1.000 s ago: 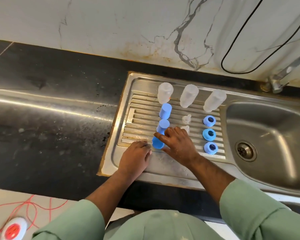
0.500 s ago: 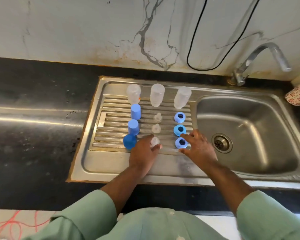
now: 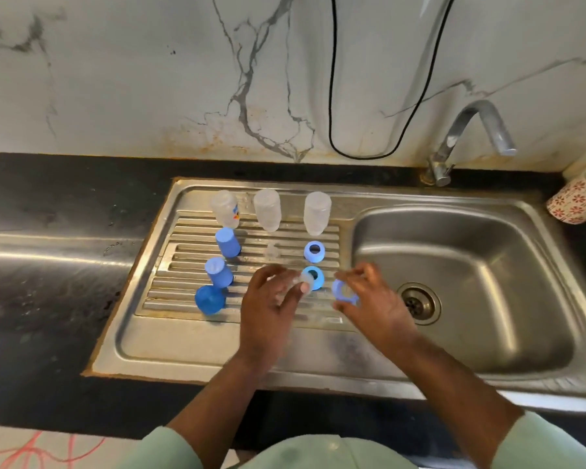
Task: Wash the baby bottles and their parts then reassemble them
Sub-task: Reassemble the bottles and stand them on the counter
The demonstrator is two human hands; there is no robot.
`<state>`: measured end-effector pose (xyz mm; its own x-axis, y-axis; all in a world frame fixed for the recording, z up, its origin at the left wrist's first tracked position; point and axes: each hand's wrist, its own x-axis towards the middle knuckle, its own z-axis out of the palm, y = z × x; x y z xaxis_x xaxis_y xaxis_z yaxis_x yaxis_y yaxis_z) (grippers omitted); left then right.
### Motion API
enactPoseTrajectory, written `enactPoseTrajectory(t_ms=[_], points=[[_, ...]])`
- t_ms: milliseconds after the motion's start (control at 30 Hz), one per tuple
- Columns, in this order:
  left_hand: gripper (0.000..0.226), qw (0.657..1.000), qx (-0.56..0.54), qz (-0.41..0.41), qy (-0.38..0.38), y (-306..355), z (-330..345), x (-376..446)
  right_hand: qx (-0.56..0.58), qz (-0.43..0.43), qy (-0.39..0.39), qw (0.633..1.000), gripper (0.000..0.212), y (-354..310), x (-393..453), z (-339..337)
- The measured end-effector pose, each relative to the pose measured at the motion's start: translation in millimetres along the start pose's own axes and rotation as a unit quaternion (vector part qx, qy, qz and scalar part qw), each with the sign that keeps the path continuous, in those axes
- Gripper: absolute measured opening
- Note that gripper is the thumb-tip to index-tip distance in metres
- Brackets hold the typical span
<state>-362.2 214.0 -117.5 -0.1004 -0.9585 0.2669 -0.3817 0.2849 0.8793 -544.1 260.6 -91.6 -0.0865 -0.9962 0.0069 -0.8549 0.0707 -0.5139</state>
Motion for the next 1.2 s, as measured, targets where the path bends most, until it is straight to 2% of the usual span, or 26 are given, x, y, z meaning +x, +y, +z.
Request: enactPoseTrajectory(t_ms=[67,100,133,200,233,267,300,367,433,467,533,600,667,767,867,967,1100,1200], points=[[0.020,0.983,0.089,0.159,-0.003,18.1,11.4,1.0,0.038,-0.002,0.111,0.993,0.047,5.4,-0.5,-28.7],[0.022,0.965,0.170,0.194,-0.044,23.0,15.7,2.0,0.049,0.002,0.155,0.987,0.044,15.0,1.6,-33.1],[0.023,0.943,0.258,0.173,-0.117,27.1,20.3,2.5,0.044,0.007,0.155,0.987,0.041,22.7,2.8,-37.1],[0.023,0.892,0.386,0.055,-0.228,26.5,22.7,-4.9,-0.028,0.065,-0.014,0.997,0.031,36.1,1.0,-26.2],[0.021,0.884,0.394,0.003,-0.252,27.4,18.7,-9.8,-0.057,0.091,-0.089,0.990,0.027,42.8,-2.3,-17.9],[0.020,0.900,0.366,-0.022,-0.238,26.5,14.1,-14.4,-0.068,0.106,-0.113,0.986,0.025,44.9,-4.3,-14.4],[0.018,0.920,0.331,-0.025,-0.208,27.5,8.7,-14.7,-0.031,0.111,-0.076,0.990,0.024,45.1,-3.0,-14.4],[0.009,0.952,0.250,-0.065,-0.165,26.9,-6.4,-15.5,0.107,0.093,-0.009,0.990,0.030,33.4,-5.6,-14.9],[0.008,0.970,0.094,-0.163,-0.153,25.1,-17.3,-9.5,0.242,0.051,-0.006,0.969,0.041,14.4,-5.0,-16.0],[0.010,0.963,-0.003,-0.227,-0.146,25.8,-23.7,-6.8,0.291,0.026,-0.019,0.956,0.045,1.0,-4.4,-15.5],[0.017,0.919,-0.178,-0.327,-0.130,30.7,-33.6,-0.8,0.326,-0.018,-0.028,0.945,0.050,-21.5,-0.6,-13.5],[0.025,0.899,-0.243,-0.349,-0.103,28.7,-43.2,3.9,0.318,-0.048,-0.024,0.946,0.053,-40.3,2.8,-12.1],[0.031,0.926,-0.194,-0.315,-0.073,24.1,-57.1,8.3,0.277,-0.075,0.008,0.958,0.054,-61.2,5.0,-10.1],[0.031,0.979,-0.012,-0.196,-0.048,18.9,-77.4,13.7,0.227,-0.090,0.044,0.969,0.050,-86.7,6.4,2.5],[0.039,0.992,0.050,-0.088,-0.073,16.5,-96.3,15.7,0.249,-0.045,0.042,0.966,0.050,-110.9,8.5,19.2],[0.051,0.989,0.094,-0.028,-0.114,9.8,-111.3,16.0,0.264,-0.023,0.052,0.963,0.048,-124.0,10.2,32.8],[0.069,0.982,0.055,-0.031,-0.179,2.3,-131.1,17.5,0.272,0.010,0.058,0.960,0.047,-138.1,9.0,49.4],[0.064,0.975,-0.006,-0.093,-0.201,-1.4,-146.3,27.2,0.313,0.037,0.086,0.945,0.046,-145.9,8.3,56.8]])
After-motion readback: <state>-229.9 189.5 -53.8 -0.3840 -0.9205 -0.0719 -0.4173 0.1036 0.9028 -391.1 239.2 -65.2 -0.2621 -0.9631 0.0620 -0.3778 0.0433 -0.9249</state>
